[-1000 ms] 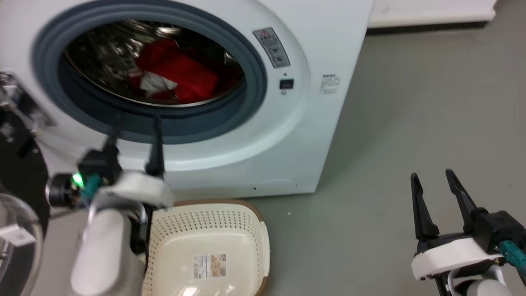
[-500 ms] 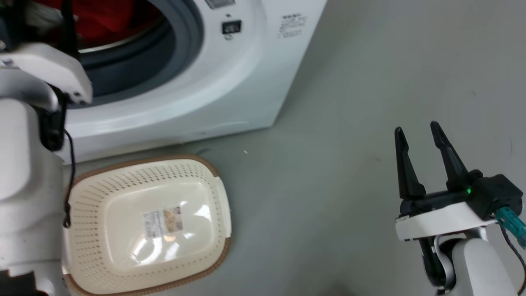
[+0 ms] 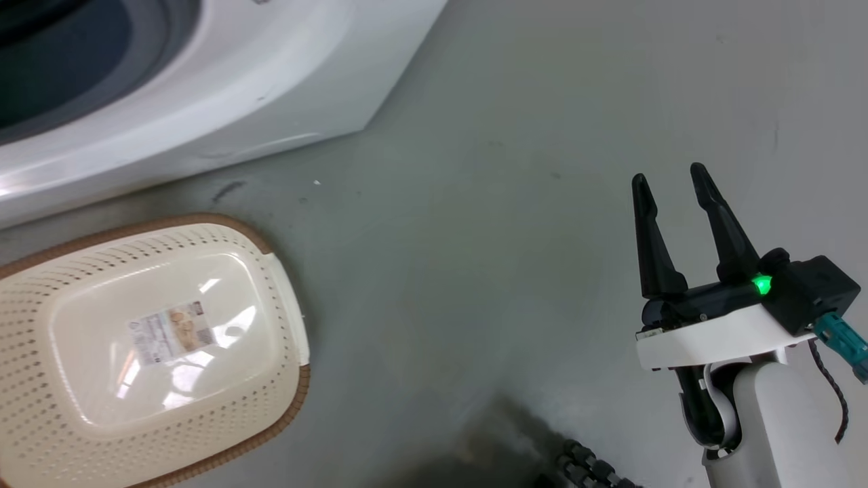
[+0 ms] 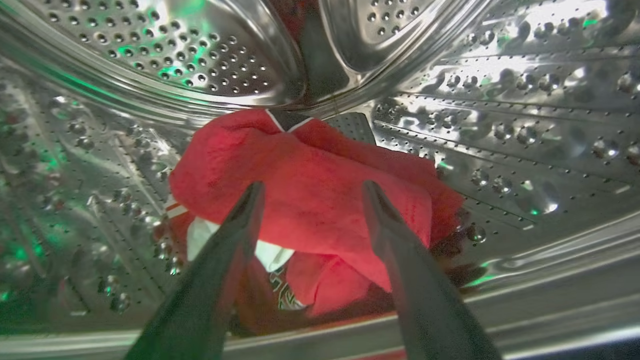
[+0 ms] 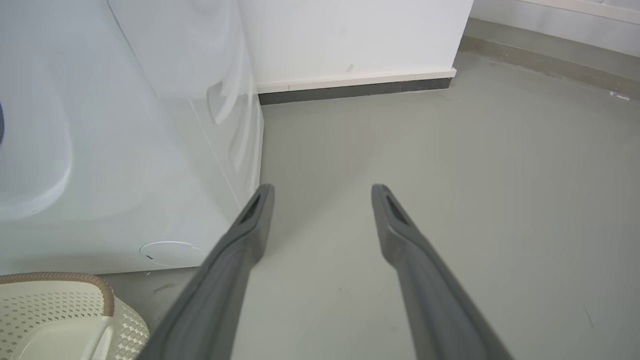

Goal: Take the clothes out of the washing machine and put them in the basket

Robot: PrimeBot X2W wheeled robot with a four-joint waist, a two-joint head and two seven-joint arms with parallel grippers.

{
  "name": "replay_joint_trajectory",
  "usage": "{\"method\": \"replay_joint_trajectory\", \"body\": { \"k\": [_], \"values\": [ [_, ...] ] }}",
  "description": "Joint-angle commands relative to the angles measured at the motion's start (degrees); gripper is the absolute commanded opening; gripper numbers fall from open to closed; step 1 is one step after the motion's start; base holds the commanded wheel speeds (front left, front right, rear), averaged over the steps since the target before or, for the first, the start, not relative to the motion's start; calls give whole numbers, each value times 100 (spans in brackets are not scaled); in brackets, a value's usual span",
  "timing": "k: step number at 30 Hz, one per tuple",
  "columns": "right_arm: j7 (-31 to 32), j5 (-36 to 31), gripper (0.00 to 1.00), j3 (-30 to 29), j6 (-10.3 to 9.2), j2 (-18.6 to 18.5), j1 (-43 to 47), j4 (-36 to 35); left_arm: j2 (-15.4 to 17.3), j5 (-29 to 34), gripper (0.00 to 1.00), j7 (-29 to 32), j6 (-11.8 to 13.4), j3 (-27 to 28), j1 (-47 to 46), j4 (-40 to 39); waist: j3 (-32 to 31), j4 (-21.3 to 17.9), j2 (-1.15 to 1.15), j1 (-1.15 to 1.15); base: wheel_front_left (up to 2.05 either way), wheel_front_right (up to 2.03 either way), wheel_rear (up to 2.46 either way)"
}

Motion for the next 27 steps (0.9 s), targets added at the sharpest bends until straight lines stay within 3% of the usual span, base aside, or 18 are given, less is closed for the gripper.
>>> {"method": "replay_joint_trajectory", "body": {
  "k": [1, 11, 22, 23, 24, 25, 27],
  "values": [
    [-13, 58, 100, 31, -4, 3, -107, -35, 128, 98, 100, 94, -10, -74, -199, 27, 243, -202, 0, -1, 0, 0, 0],
    [-13, 265, 100, 228, -4, 2, -197, -175, 655, 282, 100, 1010, -60, -308, -1157, 220, 622, -435, 0, -1, 0, 0, 0],
    [-13, 412, 100, 410, -4, 2, -198, -237, 900, 295, 100, 2290, -13, -413, -1318, 185, 876, -569, 0, -1, 0, 0, 0],
    [-13, 417, 100, 425, -4, 2, -202, -233, 901, 264, 73, 2326, 32, -386, -1305, 139, 892, -570, 0, -1, 0, 0, 0],
    [-13, 427, 100, 438, -4, 2, -213, -231, 895, 247, 27, 2379, 61, -374, -1286, 102, 904, -572, 0, -1, 0, 0, 0],
    [-13, 442, 100, 453, -4, 2, -228, -232, 883, 242, 0, 2440, 71, -381, -1250, 81, 912, -572, 0, -1, 0, 0, 0],
    [-13, 471, 100, 466, -4, 2, -262, -239, 881, 213, 0, 2428, 124, -368, -1224, -40, 927, -567, 0, -1, 0, 0, 0]
  ]
}}
